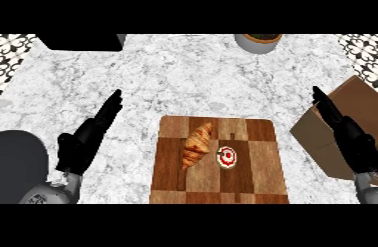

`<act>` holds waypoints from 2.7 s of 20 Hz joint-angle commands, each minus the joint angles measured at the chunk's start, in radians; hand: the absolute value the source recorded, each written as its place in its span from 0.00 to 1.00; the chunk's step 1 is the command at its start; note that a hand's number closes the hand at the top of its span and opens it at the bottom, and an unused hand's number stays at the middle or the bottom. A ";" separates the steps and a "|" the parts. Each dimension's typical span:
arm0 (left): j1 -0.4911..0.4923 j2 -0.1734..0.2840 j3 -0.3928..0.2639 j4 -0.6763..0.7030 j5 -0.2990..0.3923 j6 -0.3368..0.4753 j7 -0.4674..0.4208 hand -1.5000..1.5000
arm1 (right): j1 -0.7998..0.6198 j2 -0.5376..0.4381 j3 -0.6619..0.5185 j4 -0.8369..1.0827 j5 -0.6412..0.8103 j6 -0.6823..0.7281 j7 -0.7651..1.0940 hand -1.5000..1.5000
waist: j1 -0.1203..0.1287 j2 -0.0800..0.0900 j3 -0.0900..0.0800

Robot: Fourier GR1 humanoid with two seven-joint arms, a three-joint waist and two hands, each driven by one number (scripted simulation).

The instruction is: Pick the croissant from the cutting board and place it in the cardboard box

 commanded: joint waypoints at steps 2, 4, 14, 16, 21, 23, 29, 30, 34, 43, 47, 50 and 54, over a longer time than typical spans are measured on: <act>0.029 0.015 0.088 -0.023 0.059 0.000 -0.007 0.50 | -0.022 0.081 0.077 -0.155 0.139 -0.196 0.223 0.00 | 0.008 -0.004 0.034; 0.022 0.019 0.166 -0.014 0.104 0.033 0.011 0.50 | -0.083 0.148 0.115 -0.151 0.238 -0.320 0.332 0.00 | 0.033 -0.005 0.030; 0.053 0.017 0.245 0.007 0.214 0.006 0.052 0.50 | -0.179 0.234 0.357 -0.211 0.960 -0.579 0.501 0.00 | 0.017 -0.011 0.029; 0.063 0.030 0.262 0.006 0.220 -0.001 0.046 0.50 | -0.223 0.279 0.413 -0.185 1.078 -0.484 0.625 0.00 | 0.019 -0.010 0.029; 0.067 0.032 0.267 0.004 0.237 -0.014 0.054 0.50 | -0.268 0.327 0.473 -0.080 1.146 -0.138 0.901 0.00 | 0.026 -0.014 0.023; 0.080 0.048 0.282 0.004 0.240 -0.028 0.042 0.50 | -0.280 0.333 0.492 -0.039 1.157 0.003 0.998 0.00 | 0.033 -0.011 0.024; 0.041 0.039 0.275 -0.002 0.241 -0.023 0.060 0.50 | -0.431 0.529 0.509 0.064 1.134 0.330 1.291 0.00 | 0.042 -0.002 0.030; 0.029 0.047 0.274 -0.007 0.243 -0.027 0.075 0.50 | -0.462 0.531 0.493 0.082 1.103 0.355 1.319 0.00 | 0.047 0.000 0.031; 0.053 0.025 0.250 -0.012 0.225 -0.022 0.057 0.50 | -0.505 0.533 0.465 0.160 0.999 0.392 1.403 0.00 | 0.059 0.003 0.033; 0.062 0.037 0.281 0.015 0.241 -0.047 0.044 0.50 | -0.613 0.534 0.386 0.280 0.833 0.395 1.453 0.00 | 0.040 -0.003 0.033; 0.086 0.040 0.273 -0.015 0.233 -0.049 0.048 0.50 | -0.636 0.534 0.385 0.377 0.793 0.356 1.453 0.00 | 0.052 -0.003 0.034; 0.065 0.023 0.271 0.005 0.229 -0.037 0.049 0.50 | -0.656 0.534 0.425 0.406 0.754 0.326 1.453 0.00 | 0.049 -0.004 0.034; 0.064 0.042 0.291 0.001 0.248 -0.056 0.066 0.50 | -0.697 0.535 0.428 0.449 0.715 0.329 1.454 0.00 | 0.038 -0.005 0.034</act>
